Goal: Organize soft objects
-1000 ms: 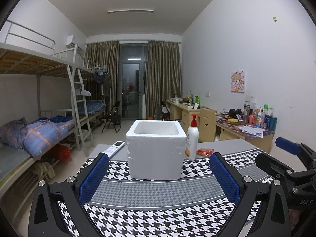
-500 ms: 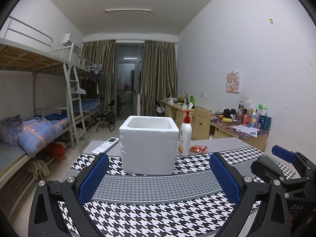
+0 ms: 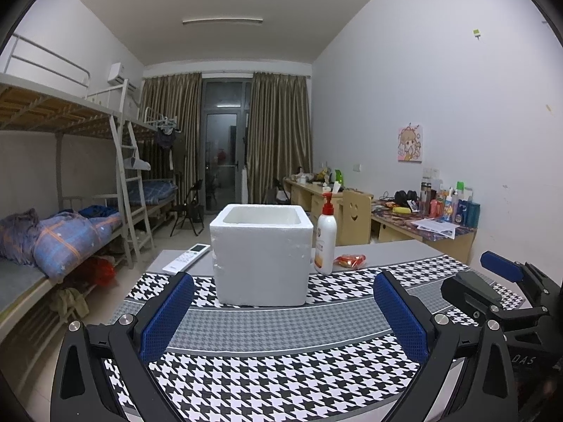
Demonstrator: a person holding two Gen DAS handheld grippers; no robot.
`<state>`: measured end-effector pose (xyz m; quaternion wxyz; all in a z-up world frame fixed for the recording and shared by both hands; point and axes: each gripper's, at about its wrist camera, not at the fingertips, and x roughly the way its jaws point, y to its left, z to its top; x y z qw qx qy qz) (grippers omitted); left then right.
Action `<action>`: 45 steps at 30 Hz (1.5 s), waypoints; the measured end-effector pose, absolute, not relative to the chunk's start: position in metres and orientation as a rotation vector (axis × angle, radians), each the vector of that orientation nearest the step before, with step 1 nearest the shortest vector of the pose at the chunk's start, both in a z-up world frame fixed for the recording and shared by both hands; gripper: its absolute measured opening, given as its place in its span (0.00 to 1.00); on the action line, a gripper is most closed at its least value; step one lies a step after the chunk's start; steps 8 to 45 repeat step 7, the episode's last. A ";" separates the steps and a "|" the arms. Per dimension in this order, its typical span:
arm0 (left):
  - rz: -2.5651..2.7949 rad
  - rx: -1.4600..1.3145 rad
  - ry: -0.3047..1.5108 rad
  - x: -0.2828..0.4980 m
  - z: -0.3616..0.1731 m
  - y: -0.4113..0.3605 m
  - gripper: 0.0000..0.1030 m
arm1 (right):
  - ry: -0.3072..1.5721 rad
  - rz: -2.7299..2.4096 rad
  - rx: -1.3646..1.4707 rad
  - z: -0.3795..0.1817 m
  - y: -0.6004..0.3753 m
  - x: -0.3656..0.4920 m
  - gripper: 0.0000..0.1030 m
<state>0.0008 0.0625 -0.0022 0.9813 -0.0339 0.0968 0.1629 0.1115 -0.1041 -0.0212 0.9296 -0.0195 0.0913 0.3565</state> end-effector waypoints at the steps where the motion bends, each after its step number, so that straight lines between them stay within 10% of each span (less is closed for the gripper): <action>1: 0.328 -0.071 0.198 0.001 -0.003 0.063 0.99 | 0.189 0.729 -0.040 -0.022 -0.104 0.113 0.99; 45: 0.331 -0.075 0.206 0.003 -0.005 0.064 0.99 | 0.195 0.732 -0.042 -0.022 -0.105 0.113 0.99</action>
